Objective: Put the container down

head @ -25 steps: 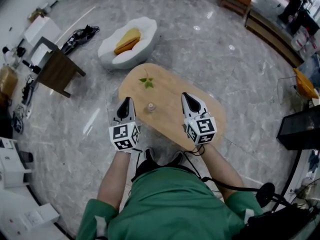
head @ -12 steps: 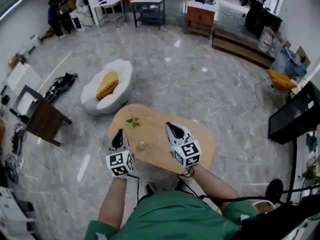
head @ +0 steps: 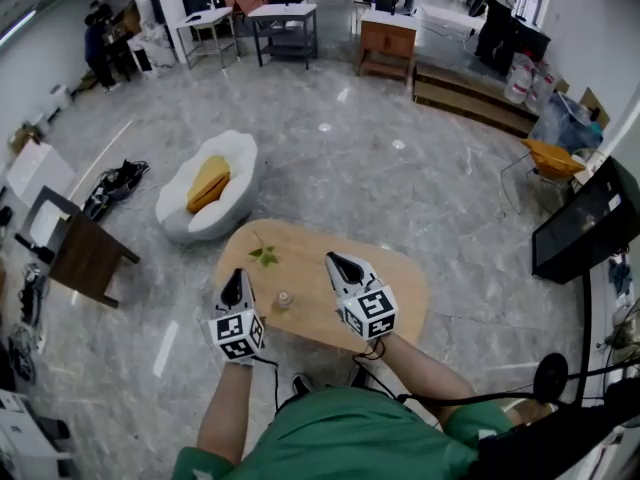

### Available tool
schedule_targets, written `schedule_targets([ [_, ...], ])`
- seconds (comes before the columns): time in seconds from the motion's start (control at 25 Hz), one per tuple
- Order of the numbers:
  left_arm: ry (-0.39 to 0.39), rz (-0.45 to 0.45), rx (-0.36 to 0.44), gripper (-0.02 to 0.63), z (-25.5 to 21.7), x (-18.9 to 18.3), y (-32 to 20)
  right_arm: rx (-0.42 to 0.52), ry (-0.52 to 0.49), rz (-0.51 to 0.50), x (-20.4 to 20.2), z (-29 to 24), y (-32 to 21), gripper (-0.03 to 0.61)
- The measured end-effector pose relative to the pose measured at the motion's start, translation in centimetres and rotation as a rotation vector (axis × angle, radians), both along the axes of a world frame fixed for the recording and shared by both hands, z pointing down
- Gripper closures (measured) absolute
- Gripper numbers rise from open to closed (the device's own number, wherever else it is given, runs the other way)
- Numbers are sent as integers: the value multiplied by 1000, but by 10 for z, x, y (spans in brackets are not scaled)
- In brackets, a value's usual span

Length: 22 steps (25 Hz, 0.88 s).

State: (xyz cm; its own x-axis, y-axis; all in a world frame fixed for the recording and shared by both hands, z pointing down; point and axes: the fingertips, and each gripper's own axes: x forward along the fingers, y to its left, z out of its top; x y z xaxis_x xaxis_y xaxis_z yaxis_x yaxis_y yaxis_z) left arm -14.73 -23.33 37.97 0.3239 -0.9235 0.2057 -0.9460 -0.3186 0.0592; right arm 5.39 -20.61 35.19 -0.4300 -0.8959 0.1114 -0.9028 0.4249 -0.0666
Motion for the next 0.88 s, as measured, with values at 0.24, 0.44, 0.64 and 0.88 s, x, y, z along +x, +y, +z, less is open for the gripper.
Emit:
schedule_targets([
  [0.24, -1, -4, -6, 578, 1, 2, 3, -3, -6, 2, 3, 0, 1, 565],
  [0.44, -1, -11, -3, 578, 0, 4, 0, 2, -5, -9, 4, -2, -5, 565],
  [0.64, -1, -19, -6, 578, -1, 3, 4, 2, -8, -22, 1, -5, -4, 565],
  [0.88, -5, -27, -14, 578, 1, 4, 3, -3, -24, -37, -3, -2, -8, 565],
])
